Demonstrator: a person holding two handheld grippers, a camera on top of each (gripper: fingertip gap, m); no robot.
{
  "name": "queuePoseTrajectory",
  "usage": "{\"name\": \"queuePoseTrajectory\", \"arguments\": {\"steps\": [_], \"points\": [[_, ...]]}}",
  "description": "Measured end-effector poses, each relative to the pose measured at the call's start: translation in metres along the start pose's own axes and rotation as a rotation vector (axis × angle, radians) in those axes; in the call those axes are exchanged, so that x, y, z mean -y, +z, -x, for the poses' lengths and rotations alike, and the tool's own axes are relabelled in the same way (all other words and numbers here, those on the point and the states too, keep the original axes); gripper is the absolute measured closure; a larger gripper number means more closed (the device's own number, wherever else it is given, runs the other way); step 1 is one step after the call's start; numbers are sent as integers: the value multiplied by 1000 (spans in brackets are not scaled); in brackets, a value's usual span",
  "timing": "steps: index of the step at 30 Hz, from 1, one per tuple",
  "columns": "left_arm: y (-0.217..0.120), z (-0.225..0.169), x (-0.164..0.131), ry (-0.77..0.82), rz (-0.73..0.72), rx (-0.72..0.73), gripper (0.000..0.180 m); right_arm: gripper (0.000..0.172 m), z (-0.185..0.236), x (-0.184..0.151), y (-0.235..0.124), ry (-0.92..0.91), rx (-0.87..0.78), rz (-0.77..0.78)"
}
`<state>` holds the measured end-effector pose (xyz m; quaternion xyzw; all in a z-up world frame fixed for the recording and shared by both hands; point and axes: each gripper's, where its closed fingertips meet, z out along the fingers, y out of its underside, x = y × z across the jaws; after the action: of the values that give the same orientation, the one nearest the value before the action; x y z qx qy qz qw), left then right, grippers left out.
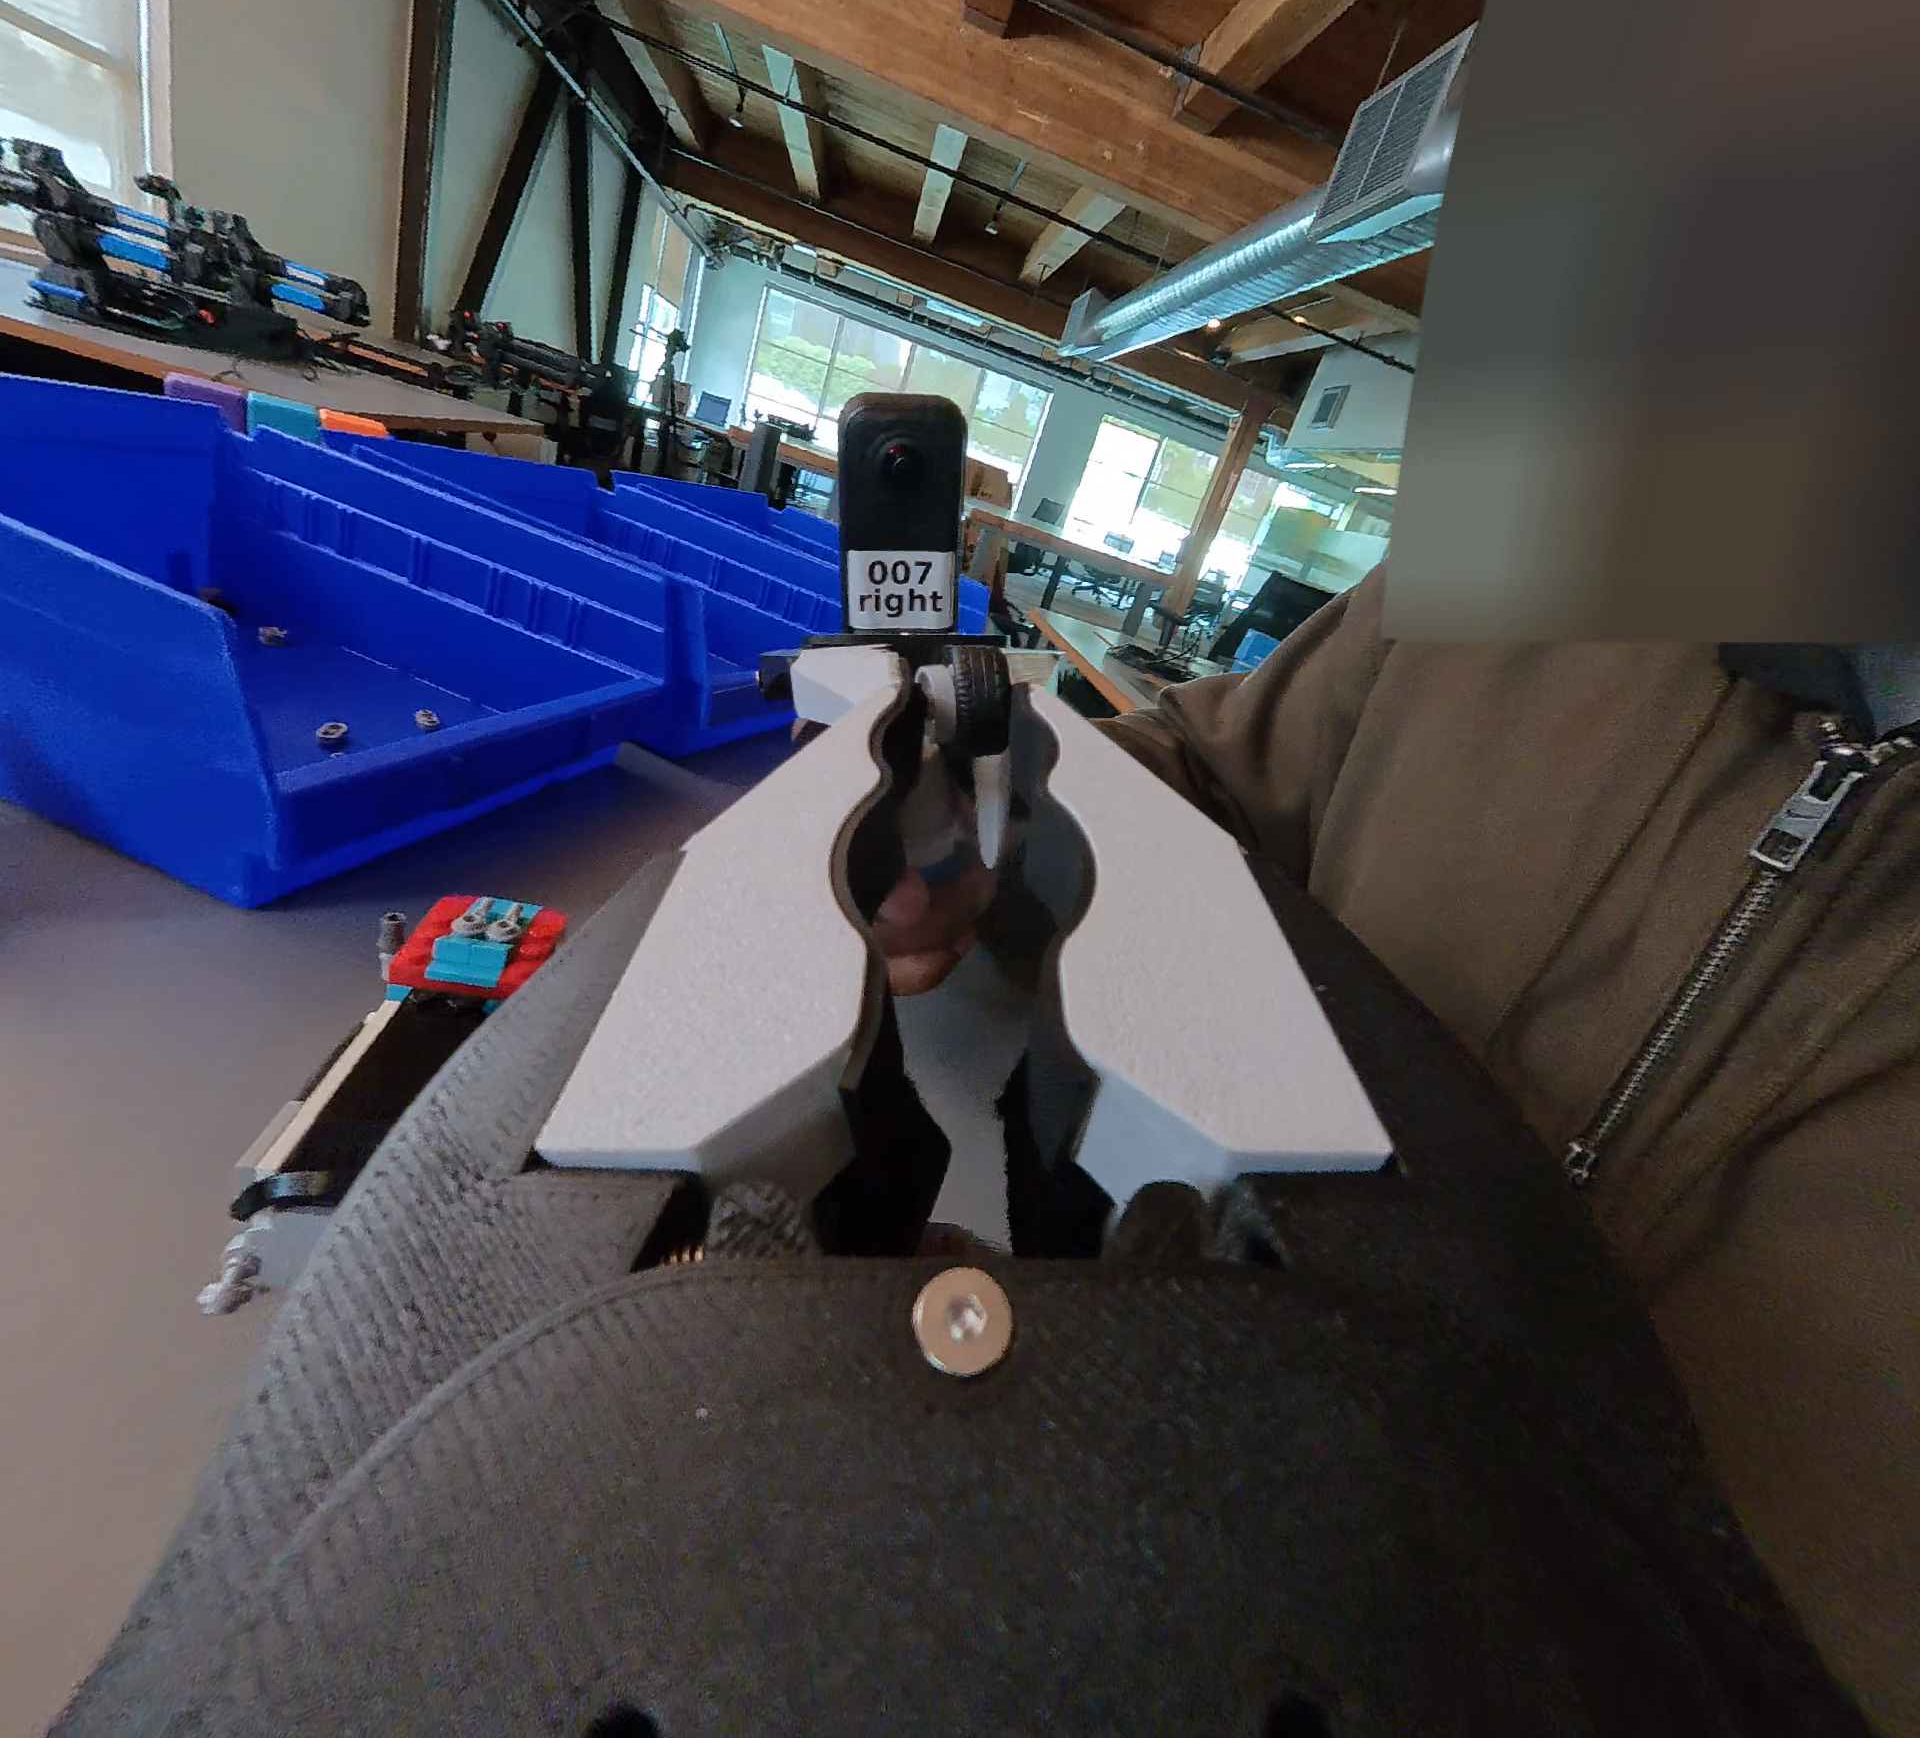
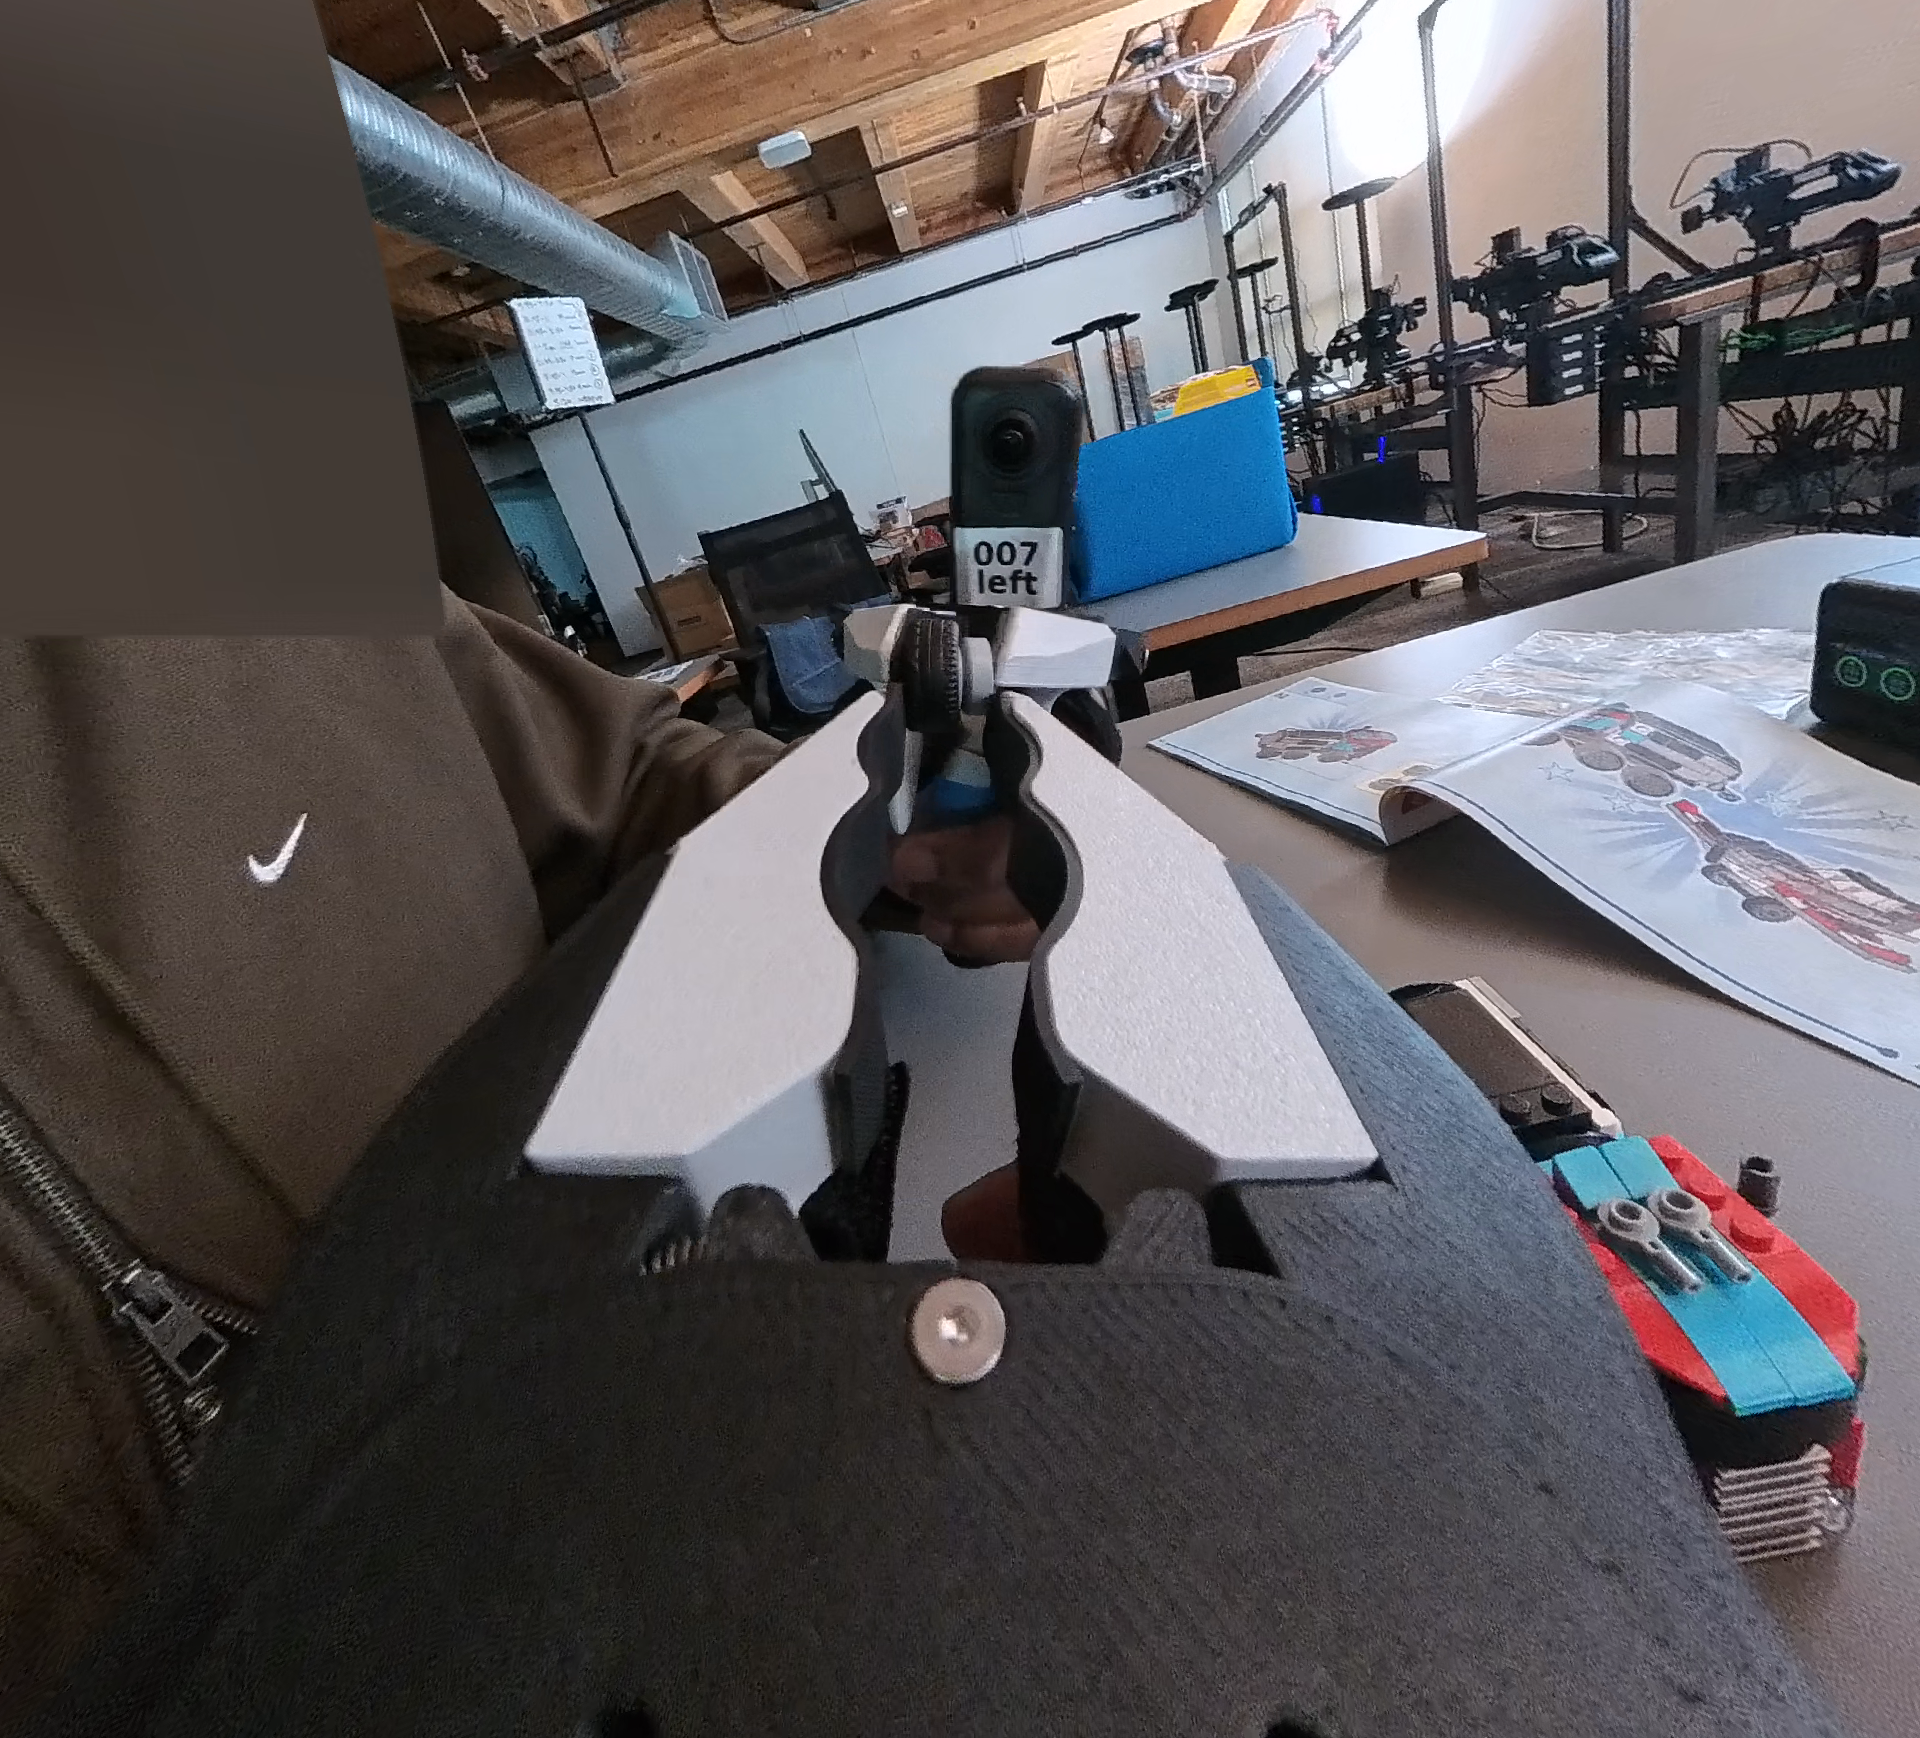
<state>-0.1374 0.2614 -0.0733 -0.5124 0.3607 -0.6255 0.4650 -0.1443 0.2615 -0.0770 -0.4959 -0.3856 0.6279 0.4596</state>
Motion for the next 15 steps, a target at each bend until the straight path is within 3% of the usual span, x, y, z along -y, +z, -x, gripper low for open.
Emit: {"name": "queuePoseTrajectory", "arguments": {"steps": [15], "points": [[2,-8,1,-274,-93,-162,163,157,9,1,-2,64,97,-7]]}}
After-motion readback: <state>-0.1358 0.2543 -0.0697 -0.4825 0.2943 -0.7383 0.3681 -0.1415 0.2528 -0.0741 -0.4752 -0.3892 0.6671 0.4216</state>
